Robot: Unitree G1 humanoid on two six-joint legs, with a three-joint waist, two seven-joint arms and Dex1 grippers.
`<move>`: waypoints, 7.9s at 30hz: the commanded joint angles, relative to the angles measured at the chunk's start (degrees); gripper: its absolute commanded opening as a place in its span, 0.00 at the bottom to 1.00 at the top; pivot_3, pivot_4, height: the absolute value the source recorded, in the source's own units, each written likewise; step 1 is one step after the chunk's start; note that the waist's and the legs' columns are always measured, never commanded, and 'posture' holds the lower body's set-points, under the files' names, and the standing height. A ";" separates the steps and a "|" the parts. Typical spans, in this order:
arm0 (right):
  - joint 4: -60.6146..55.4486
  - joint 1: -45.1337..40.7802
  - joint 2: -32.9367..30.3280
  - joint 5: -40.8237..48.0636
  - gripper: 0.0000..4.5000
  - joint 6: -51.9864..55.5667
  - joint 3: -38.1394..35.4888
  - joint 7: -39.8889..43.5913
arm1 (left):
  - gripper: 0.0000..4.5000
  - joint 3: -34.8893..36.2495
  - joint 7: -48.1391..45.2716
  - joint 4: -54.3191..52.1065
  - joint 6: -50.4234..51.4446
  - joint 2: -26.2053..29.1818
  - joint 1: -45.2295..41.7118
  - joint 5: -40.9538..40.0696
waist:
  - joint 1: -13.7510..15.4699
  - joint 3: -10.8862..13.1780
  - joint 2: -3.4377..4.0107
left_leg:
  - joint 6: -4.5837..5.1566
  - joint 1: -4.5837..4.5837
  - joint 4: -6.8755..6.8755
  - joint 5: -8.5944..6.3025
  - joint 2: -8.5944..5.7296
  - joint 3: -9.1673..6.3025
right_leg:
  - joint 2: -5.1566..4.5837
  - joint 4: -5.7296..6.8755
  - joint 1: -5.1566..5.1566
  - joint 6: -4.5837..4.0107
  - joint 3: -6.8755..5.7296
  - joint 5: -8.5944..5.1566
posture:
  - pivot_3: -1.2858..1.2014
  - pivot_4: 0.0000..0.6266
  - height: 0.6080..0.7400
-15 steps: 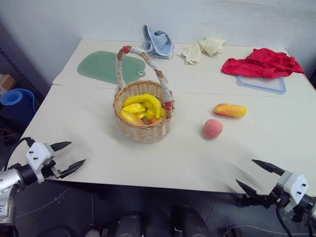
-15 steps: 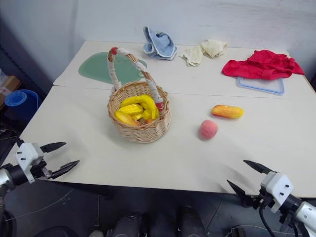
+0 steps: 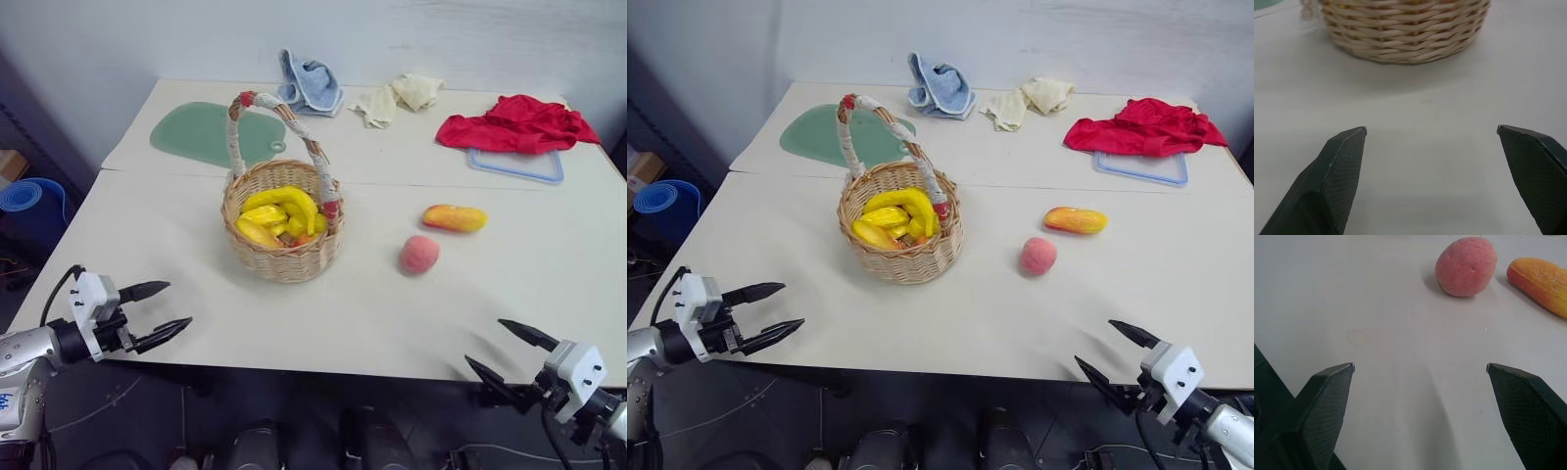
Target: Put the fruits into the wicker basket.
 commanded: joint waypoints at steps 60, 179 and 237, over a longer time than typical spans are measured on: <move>0.03 -71.76 23.26 -14.17 0.87 45.25 43.24 -23.90 | 1.00 11.75 9.35 -20.04 20.26 -0.30 2.22 -17.48 | -2.05 -0.01 -0.01 | -0.20 -1.16 0.40 0.33 -0.19 0.02 | -0.10 0.57 -1.02 0.17 -0.08 0.15 | 0.52 0.24 1.00; 5.59 -83.67 27.90 -1.54 0.99 52.92 34.88 -12.27 | 1.00 5.49 11.29 -22.45 17.73 -4.39 -2.57 -14.84 | -2.00 0.00 -0.01 | -0.36 -1.12 0.52 0.28 0.09 0.15 | 0.29 0.91 -1.25 0.18 0.14 0.37 | 0.52 0.24 1.00; -2.26 -57.90 0.30 10.05 0.04 44.58 1.50 -1.05 | 1.00 -8.36 3.56 -8.25 18.72 -4.99 -26.68 -13.66 | -0.06 0.01 0.00 | -0.19 -1.12 0.43 0.34 0.05 0.53 | 0.48 0.09 -1.04 0.24 0.23 0.42 | 0.52 0.24 1.00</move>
